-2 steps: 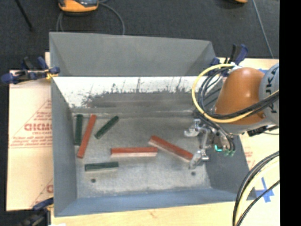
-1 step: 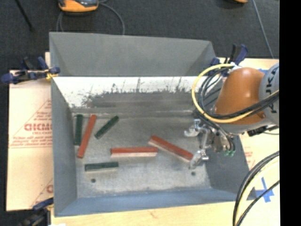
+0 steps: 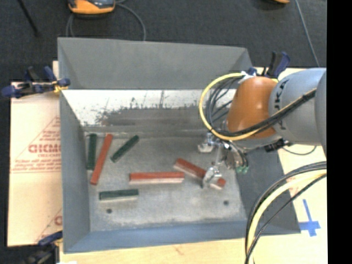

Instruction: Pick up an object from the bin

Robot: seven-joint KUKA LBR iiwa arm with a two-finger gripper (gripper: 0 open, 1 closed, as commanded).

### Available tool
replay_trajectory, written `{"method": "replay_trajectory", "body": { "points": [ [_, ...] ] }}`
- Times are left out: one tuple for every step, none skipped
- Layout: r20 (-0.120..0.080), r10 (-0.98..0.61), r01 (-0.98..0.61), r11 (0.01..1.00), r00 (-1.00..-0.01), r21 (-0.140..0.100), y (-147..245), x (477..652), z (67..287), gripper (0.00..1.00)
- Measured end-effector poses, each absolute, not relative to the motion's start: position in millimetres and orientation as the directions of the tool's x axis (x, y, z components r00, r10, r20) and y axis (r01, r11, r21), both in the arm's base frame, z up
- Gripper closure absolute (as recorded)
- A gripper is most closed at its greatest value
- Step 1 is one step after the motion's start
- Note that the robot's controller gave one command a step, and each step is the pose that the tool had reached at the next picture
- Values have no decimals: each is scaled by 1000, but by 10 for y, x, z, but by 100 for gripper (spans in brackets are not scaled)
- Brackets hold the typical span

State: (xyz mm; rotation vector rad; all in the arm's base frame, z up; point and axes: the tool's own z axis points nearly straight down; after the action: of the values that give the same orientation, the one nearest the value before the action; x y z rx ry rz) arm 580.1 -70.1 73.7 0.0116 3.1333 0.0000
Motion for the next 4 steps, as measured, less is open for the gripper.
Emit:
{"method": "replay_trajectory", "body": {
  "points": [
    [-6, 8, 8, 1000, -1000, -2, -728, 5727, 805, 0],
    [-4, 7, 7, 1000, -1000, -2, -724, 5817, 773, 0],
    [-17, 170, 170, 985, -985, -5, -612, 5736, 779, 0],
    [-2, 6, 6, 1000, -1000, 2, -722, 5842, 822, 100]
  ]
}}
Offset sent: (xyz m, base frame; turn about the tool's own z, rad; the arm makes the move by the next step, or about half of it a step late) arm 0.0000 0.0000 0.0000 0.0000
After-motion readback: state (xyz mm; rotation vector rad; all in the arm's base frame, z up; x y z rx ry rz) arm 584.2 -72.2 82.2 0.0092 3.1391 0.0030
